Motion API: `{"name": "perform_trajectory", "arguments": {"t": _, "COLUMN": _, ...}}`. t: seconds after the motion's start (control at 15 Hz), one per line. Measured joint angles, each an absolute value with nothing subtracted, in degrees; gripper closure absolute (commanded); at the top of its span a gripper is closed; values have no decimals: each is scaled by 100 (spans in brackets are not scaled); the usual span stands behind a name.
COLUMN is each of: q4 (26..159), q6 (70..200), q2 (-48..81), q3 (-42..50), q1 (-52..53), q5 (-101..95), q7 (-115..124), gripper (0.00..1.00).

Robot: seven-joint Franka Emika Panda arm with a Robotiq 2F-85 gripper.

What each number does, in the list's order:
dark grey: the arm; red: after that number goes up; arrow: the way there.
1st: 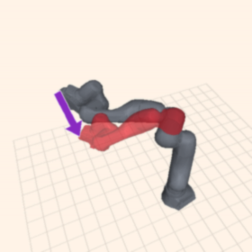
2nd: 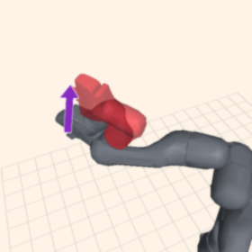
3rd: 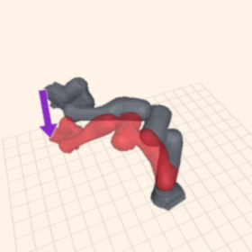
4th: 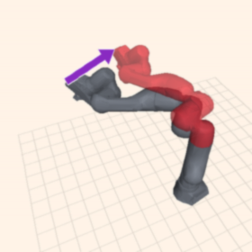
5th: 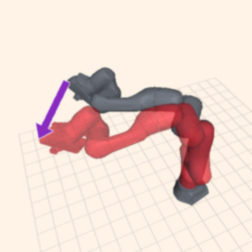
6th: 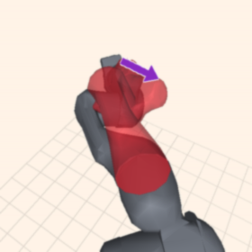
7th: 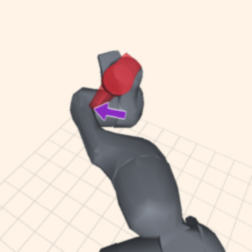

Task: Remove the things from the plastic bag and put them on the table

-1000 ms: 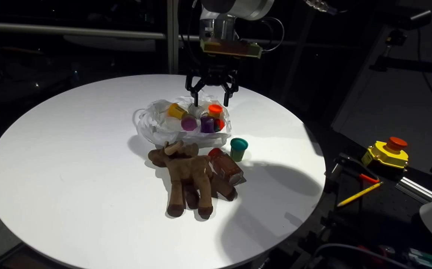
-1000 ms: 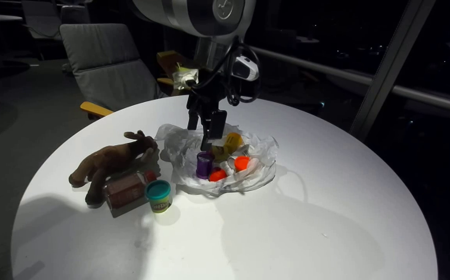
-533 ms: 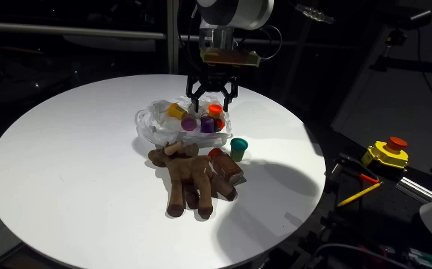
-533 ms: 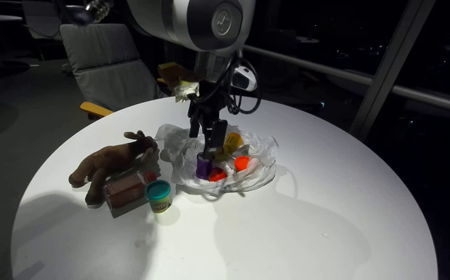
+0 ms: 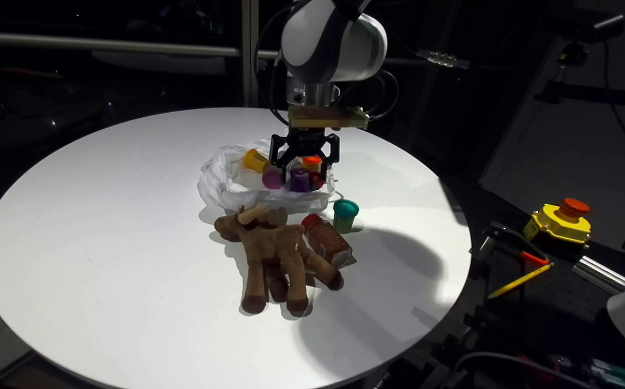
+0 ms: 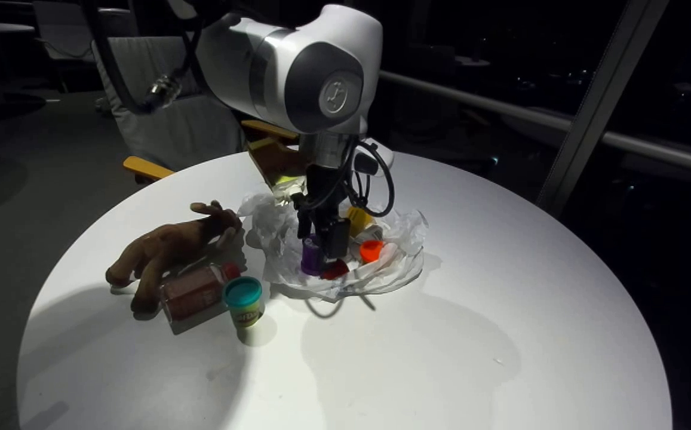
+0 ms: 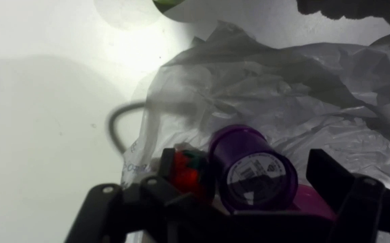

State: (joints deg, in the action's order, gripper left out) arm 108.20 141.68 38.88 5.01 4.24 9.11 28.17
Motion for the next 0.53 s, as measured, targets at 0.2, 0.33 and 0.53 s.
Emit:
{"name": "perform_trajectory", "arguments": {"t": 0.2, "q4": 10774, "q6": 14522, "q2": 4039, "q3": 564, "q1": 523, "q5": 911, "q7": 2897, "gripper": 32}}
{"name": "perform_trajectory", "arguments": {"t": 0.33, "q4": 10763, "q6": 14651, "q2": 4087, "q3": 620, "q1": 600, "q5": 911, "q7": 2946, "gripper": 49}}
{"name": "perform_trajectory", "arguments": {"t": 0.53, "q4": 10763, "q6": 14744, "q2": 4094, "q3": 721, "q1": 722, "q5": 911, "q7": 3024, "gripper": 71}}
